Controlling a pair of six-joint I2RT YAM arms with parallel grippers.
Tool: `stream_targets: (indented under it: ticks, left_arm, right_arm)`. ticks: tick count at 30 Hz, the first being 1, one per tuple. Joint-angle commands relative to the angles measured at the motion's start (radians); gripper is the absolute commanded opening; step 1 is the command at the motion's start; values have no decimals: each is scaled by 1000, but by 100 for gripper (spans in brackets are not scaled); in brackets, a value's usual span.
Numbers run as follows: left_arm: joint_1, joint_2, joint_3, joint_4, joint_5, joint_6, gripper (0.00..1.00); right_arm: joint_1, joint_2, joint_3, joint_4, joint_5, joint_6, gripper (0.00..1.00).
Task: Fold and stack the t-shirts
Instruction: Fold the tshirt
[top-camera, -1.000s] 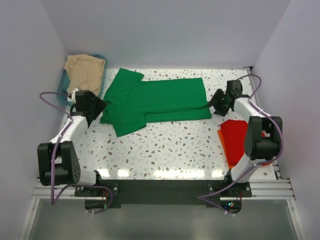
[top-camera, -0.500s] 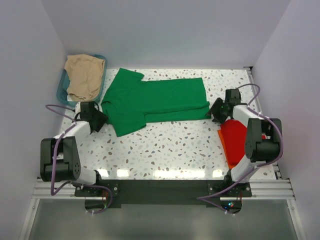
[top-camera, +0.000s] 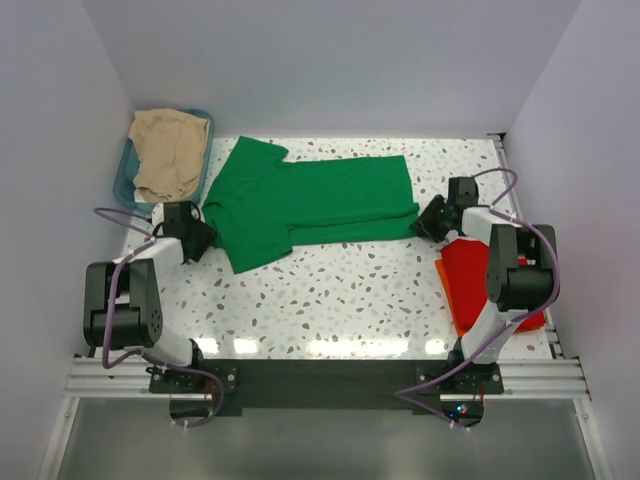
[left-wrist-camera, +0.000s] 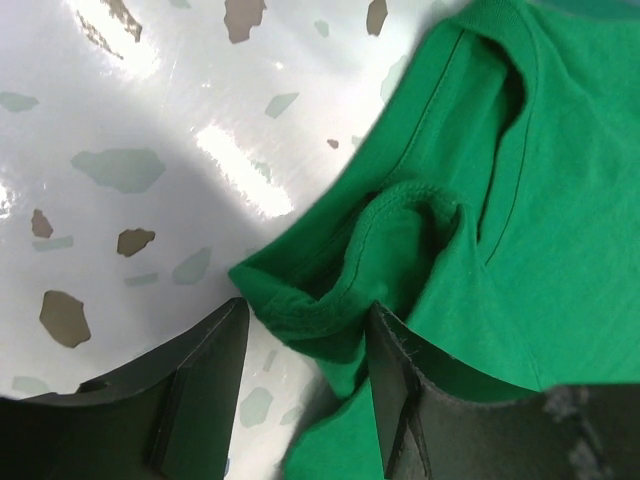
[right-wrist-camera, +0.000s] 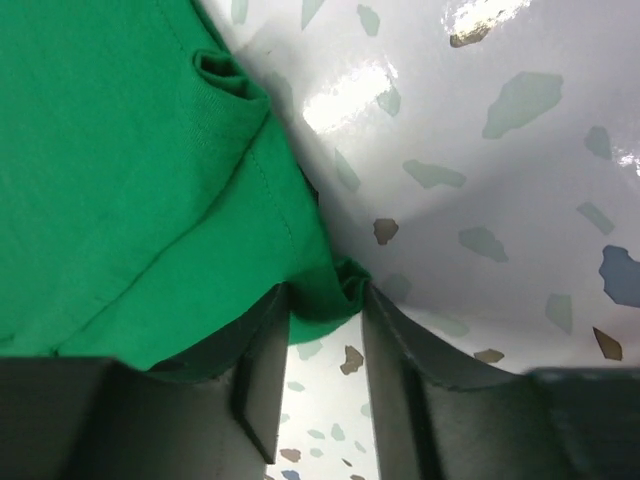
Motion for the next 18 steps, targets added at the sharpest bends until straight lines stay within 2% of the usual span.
stream_targets:
  ticks: [1, 2, 3, 4, 5, 6, 7, 9, 18]
  left_arm:
    - [1, 32, 38, 31, -49, 3, 51]
    - [1, 35, 41, 34, -49, 4, 49]
    - [1, 37, 43, 36, -49, 7, 46]
    - [1, 37, 52, 32, -55, 9, 38]
    - [1, 38, 55, 26, -57, 12, 31]
    - [3, 35, 61, 20, -60, 18, 24]
    - [3, 32, 70, 13, -68, 21, 11]
    - [3, 17, 84, -27, -80, 32, 1]
    - [6, -106, 58, -181, -180, 61, 0]
  right_arm:
    - [0, 35, 34, 21, 18, 16, 37]
    - [0, 38, 37, 21, 16, 18, 32]
    - [0, 38, 38, 16, 16, 18, 21]
    - [0, 36, 40, 13, 16, 16, 17]
    - [0, 35, 42, 9, 16, 15, 8]
    - [-1, 27, 42, -2, 15, 13, 4]
    - [0, 21, 42, -11, 12, 12, 1]
    - [-3, -4, 45, -43, 19, -5, 0]
    - [-38, -148, -49, -122, 18, -57, 0]
